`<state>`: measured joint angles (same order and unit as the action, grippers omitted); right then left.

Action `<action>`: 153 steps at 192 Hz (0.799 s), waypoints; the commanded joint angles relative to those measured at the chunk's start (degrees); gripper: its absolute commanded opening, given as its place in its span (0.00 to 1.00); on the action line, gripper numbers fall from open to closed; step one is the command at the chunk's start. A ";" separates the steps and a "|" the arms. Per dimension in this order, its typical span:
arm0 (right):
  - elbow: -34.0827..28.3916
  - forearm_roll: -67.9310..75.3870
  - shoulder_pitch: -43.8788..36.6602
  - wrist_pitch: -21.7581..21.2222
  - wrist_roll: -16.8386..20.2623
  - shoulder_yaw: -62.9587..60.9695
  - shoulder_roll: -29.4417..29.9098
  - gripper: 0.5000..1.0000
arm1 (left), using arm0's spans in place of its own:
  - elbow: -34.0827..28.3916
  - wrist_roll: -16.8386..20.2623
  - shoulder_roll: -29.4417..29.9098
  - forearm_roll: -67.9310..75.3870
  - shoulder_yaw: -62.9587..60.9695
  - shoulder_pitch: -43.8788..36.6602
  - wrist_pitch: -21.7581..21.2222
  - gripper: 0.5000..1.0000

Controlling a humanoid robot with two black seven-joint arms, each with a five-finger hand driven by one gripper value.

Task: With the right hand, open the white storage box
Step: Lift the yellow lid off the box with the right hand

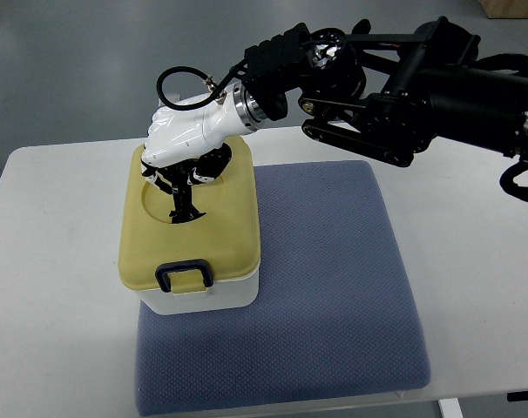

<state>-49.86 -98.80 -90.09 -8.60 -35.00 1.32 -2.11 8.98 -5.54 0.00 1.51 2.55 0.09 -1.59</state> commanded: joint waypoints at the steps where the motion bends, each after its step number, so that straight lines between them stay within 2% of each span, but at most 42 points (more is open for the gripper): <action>1: -0.32 0.01 -0.09 0.42 0.00 -0.09 -0.26 0.00 | -0.01 0.00 0.00 -0.02 0.00 0.00 0.01 1.00; 52: -1.82 0.01 -1.76 0.42 0.00 -1.32 -1.49 0.00 | -0.01 0.00 0.00 -0.02 0.00 0.00 0.01 1.00; 96: -1.91 0.63 -4.13 -0.28 0.00 -4.92 -5.45 0.00 | -0.01 0.00 0.00 -0.02 0.00 0.00 0.01 1.00; 127: -4.19 0.80 -4.83 -0.63 0.00 -7.64 -11.95 0.00 | 0.08 0.00 0.00 -0.02 0.00 0.00 0.01 1.00; 153: -6.12 2.38 -5.10 -0.54 0.00 -7.73 -19.95 0.00 | -0.01 0.00 0.00 -0.02 0.00 0.00 0.01 1.00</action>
<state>-54.66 -97.50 -95.04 -9.20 -35.00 -6.27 -16.66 9.01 -5.54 0.00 1.51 2.55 0.09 -1.57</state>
